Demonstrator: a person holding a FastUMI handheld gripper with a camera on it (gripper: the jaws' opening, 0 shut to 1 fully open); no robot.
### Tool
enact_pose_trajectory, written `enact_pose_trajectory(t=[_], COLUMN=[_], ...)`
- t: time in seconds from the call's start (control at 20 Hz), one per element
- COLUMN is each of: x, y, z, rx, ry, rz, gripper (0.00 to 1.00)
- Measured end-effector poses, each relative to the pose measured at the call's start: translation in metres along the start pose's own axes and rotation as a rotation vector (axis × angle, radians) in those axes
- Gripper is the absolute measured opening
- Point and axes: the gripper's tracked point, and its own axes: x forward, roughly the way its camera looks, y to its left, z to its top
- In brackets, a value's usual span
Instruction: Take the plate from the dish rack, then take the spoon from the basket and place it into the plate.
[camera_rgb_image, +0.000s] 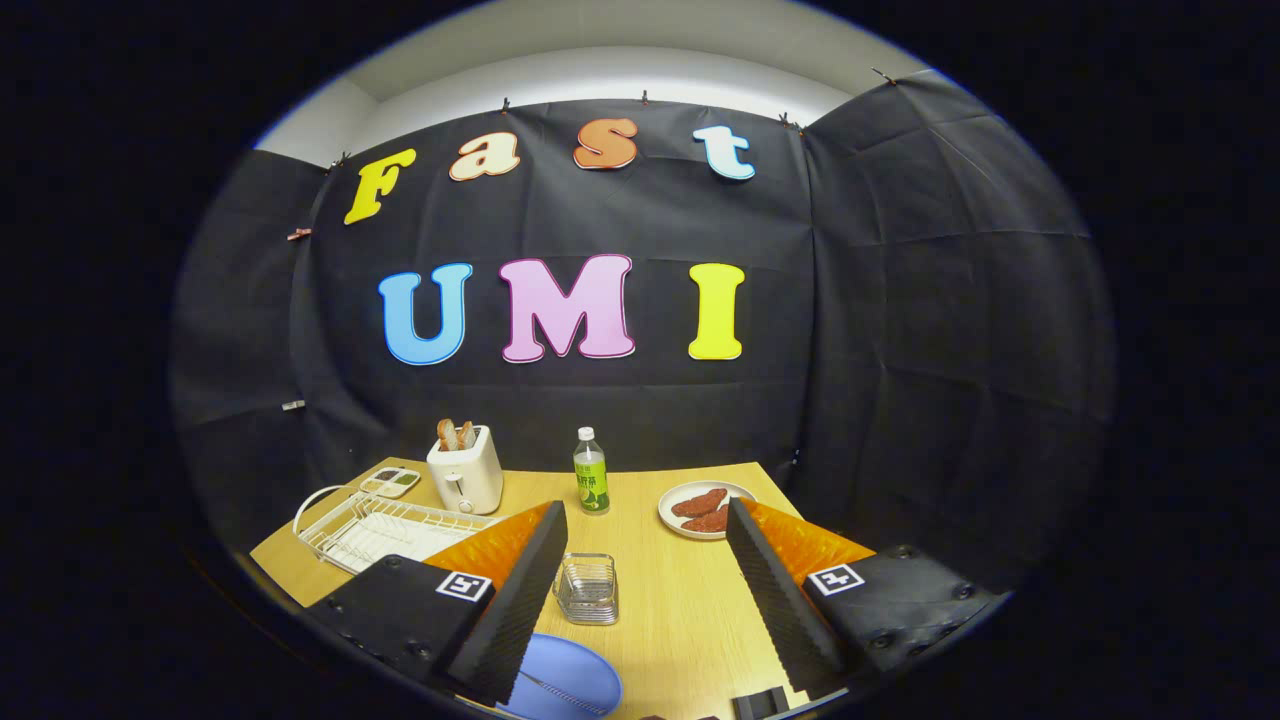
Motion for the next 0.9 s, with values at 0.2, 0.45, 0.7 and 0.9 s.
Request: enact_pose_trajectory(t=[0.2,0.45,0.7,0.9], x=[-0.001,-0.003,-0.003,-0.001], y=[0.018,0.033,0.045,0.056], z=[0.004,0.001,-0.004,-0.006], rx=[-0.01,-0.014,-0.017,-0.02], ry=[-0.01,-0.005,0.011,0.025], rz=[0.019,0.045,0.075,0.096], gripper=[0.99,0.99,0.99,0.99])
